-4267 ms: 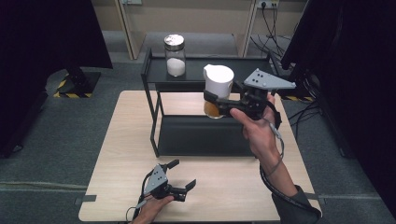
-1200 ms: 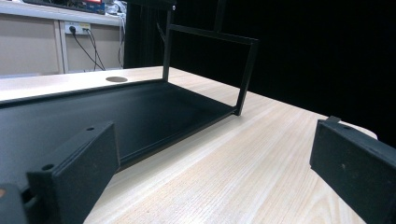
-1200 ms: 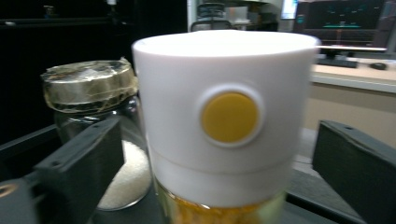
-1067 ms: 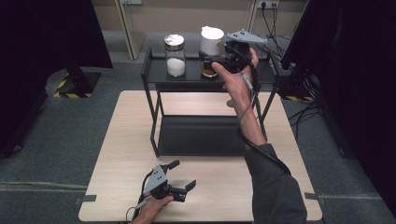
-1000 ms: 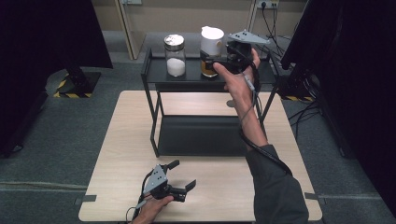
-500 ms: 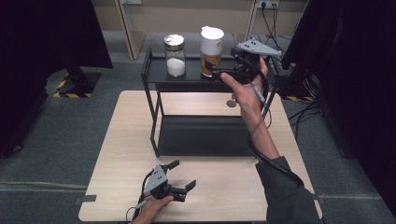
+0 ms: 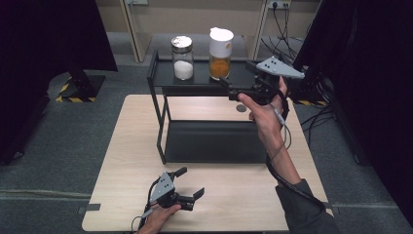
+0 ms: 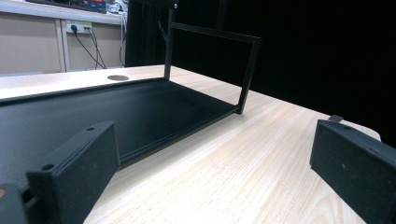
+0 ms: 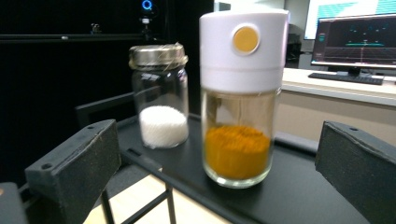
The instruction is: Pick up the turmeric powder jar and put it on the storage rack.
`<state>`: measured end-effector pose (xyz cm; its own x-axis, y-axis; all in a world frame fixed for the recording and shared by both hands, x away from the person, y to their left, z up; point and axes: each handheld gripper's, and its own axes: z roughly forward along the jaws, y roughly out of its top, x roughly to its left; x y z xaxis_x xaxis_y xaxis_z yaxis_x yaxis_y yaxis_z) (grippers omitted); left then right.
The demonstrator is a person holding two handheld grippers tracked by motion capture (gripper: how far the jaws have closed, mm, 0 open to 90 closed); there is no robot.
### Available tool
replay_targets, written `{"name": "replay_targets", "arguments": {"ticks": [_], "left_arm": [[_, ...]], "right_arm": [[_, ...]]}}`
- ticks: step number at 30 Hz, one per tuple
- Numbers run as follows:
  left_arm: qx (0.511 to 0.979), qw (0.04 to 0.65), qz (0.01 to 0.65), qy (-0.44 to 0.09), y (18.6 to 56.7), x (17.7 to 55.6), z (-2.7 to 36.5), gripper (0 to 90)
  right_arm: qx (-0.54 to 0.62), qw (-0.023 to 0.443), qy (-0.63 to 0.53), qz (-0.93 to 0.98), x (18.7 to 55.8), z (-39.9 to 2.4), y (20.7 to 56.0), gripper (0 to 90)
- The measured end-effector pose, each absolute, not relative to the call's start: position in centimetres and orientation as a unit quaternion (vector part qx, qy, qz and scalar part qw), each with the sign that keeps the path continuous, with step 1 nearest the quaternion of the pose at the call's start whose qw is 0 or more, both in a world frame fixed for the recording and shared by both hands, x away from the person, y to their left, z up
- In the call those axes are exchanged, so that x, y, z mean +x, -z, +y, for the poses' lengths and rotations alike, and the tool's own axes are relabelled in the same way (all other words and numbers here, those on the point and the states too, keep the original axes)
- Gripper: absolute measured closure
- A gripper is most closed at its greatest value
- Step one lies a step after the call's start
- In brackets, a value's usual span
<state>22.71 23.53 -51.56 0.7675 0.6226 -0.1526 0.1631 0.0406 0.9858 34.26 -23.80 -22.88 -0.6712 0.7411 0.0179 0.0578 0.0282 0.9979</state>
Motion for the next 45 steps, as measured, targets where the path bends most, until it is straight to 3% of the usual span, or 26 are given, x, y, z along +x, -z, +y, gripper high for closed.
{"name": "replay_targets", "arguments": {"ticks": [45], "left_arm": [[0.67,0.658,0.293,-0.18,51.6,22.6,23.5,0.7]], "right_arm": [[0.241,0.263,-0.643,0.677,26.3,-26.2,33.4,0.5]]}}
